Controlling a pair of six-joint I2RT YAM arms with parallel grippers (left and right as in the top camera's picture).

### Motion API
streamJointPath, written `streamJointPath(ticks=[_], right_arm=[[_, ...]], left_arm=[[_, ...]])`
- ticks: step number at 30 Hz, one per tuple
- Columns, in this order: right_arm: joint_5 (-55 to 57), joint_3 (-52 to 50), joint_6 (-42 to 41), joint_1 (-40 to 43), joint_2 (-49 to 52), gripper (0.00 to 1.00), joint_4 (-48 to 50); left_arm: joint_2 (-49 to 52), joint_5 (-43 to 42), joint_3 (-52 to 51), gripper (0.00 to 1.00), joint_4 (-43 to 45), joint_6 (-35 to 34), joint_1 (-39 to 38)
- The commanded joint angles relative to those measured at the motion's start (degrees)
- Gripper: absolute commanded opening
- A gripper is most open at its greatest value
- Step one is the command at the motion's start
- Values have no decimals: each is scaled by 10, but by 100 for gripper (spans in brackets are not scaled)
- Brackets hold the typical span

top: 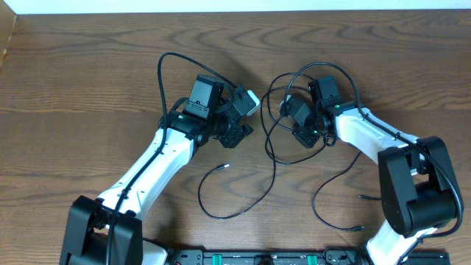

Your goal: Untangle cables

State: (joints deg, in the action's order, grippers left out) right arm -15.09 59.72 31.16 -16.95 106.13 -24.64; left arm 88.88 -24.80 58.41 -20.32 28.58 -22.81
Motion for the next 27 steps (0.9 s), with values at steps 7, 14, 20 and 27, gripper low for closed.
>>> streamJointPath(ticks=[7, 14, 20, 27], right_arm=[[10, -5, -49, 0, -97, 1, -4], [14, -5, -58, 0, -120, 35, -21], [50, -6, -57, 2, -115, 45, -66], [61, -12, 21, 25, -110, 46, -89]], left_arm=[[-8, -7, 0, 63, 1, 9, 2], [-8, -7, 0, 63, 1, 9, 2], [-8, -7, 0, 63, 1, 9, 2], [-8, -7, 0, 63, 1, 9, 2]])
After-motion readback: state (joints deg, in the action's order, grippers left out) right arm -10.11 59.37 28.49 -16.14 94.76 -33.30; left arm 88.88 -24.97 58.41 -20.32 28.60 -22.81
